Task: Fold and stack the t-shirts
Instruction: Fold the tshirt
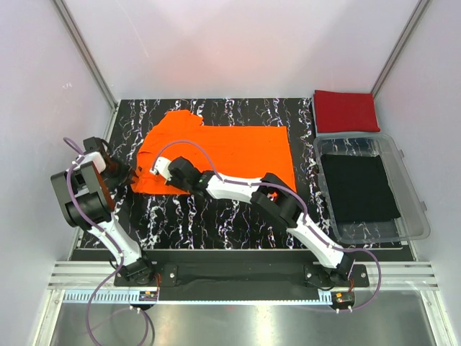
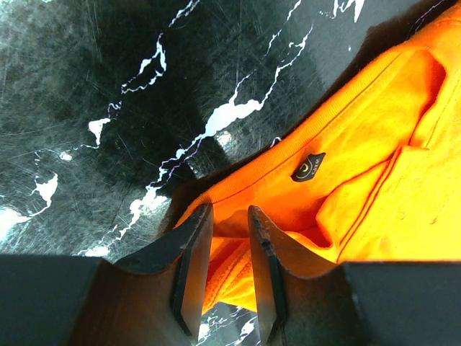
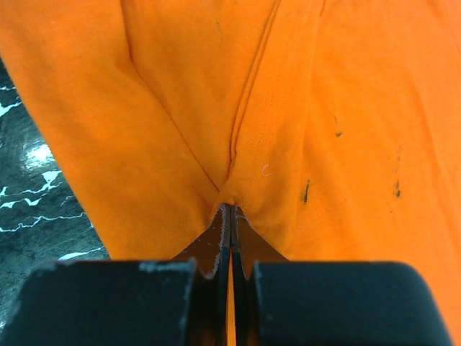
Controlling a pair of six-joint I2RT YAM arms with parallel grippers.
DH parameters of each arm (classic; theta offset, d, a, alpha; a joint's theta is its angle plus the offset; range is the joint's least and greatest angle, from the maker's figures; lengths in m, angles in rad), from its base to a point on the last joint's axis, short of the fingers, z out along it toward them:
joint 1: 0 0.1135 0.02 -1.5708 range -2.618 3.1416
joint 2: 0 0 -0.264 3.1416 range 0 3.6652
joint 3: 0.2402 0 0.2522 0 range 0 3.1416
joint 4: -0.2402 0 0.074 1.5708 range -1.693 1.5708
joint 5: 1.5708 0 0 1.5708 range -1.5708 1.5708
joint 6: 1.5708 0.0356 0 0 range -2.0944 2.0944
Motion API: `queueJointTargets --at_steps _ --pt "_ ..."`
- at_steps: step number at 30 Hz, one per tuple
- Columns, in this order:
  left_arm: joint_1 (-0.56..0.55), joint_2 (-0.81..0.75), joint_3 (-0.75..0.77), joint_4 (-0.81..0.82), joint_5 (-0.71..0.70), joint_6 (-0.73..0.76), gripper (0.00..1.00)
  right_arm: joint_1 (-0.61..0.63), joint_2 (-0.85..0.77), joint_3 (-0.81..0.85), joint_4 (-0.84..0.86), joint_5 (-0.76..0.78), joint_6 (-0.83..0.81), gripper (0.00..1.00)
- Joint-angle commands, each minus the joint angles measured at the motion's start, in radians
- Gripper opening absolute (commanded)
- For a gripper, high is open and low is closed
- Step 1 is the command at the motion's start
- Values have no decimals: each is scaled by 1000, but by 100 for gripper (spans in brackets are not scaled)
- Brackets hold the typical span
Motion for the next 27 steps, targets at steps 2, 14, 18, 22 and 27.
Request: queueJointTargets --at_steps 2,14,18,22,27 --pt "1 32 6 -30 -92 36 34 -30 -51 37 6 -21 82 0" --pt "-9 39 18 -47 -130 50 34 -66 -92 20 6 -159 214 0" --pt "-10 21 24 -58 -149 57 34 -76 -106 14 6 -179 254 0" --pt "-10 6 21 -58 -167 62 34 -105 -111 16 6 -224 311 0" --pt "-15 18 21 -65 -173 60 34 -153 -94 33 9 -240 419 0"
